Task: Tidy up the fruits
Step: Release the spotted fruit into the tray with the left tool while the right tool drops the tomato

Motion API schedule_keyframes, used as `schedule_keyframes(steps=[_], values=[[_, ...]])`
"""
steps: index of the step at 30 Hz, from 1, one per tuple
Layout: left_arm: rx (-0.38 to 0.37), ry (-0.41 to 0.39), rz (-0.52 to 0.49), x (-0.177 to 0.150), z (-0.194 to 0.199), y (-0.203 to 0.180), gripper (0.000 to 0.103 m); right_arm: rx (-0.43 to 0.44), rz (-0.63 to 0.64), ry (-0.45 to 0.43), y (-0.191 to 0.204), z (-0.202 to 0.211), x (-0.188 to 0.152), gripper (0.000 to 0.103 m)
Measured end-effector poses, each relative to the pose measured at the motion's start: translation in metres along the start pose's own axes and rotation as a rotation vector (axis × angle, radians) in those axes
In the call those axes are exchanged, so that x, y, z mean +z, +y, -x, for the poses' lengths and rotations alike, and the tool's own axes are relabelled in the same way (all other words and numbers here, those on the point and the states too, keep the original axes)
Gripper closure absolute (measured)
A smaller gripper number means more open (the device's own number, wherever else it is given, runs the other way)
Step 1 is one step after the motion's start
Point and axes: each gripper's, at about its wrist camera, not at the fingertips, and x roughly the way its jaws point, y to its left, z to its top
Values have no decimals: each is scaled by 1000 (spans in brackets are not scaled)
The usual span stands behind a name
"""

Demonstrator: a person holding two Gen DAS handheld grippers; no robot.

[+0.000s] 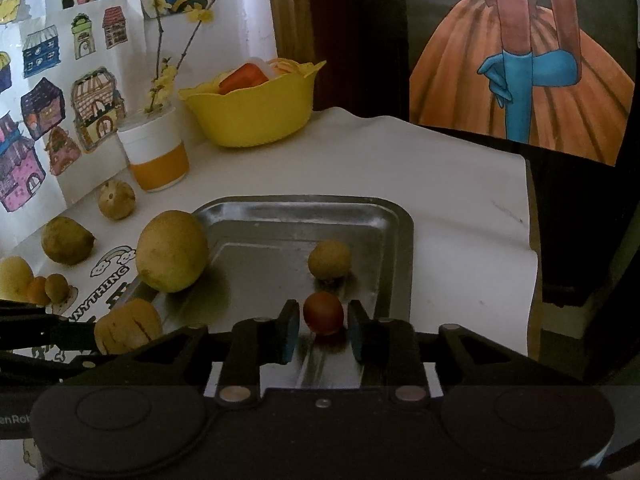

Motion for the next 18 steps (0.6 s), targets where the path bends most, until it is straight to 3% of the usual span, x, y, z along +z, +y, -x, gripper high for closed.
schedule_keyframes(steps=[7, 13, 18], values=[[-23, 1, 19, -3, 10, 0, 45, -7, -9, -28, 0, 19, -3, 53], [-16, -23, 36, -8, 32, -2, 21, -34, -6, -90, 5, 55, -5, 25], [48, -74, 41, -19, 65, 4, 2, -65, -13, -148, 11, 94, -13, 4]])
